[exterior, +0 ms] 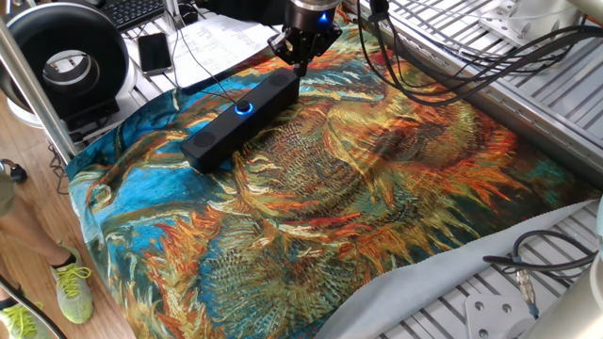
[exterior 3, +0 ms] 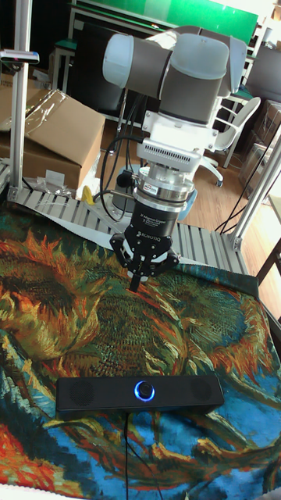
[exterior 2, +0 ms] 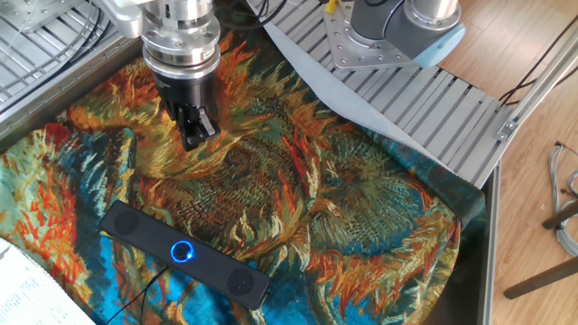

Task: Turn the knob to increase the volume of the speaker

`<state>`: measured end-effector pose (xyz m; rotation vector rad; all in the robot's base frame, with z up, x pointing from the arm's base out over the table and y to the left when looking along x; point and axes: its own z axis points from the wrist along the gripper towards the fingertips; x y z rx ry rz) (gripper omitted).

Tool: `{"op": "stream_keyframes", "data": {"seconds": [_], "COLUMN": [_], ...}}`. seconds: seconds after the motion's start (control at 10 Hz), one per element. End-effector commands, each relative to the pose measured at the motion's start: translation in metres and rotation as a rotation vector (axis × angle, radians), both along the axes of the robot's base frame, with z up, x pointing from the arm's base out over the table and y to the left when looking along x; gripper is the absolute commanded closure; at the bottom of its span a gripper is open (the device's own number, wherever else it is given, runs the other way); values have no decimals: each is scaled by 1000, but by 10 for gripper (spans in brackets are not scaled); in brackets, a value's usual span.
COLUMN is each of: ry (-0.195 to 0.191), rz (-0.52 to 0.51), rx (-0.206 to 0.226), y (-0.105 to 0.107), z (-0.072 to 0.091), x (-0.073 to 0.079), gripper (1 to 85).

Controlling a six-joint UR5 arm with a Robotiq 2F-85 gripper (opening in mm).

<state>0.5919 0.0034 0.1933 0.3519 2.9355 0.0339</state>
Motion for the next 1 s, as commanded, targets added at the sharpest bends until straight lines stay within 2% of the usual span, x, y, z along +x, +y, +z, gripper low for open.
{"op": "stream_keyframes", "data": {"seconds": [0.0, 0.1, 0.3, 0.4, 0.5, 0.6, 0.7, 0.8, 0.9], "ry": [-15, -25, -50, -58, -60, -15, 0, 15, 46], "rz": [30, 40, 81, 46, 53, 65, 68, 112, 143], "rx": [27, 60, 0, 15, -13, 8, 61, 45, 26], "y": [7, 16, 4, 5, -1, 4, 18, 15, 13], "z": [2, 3, 4, 4, 5, 2, 2, 2, 1], "x": [4, 6, 12, 15, 15, 4, 0, -2, -6], "gripper": [840, 840, 837, 840, 840, 840, 840, 833, 797]}}
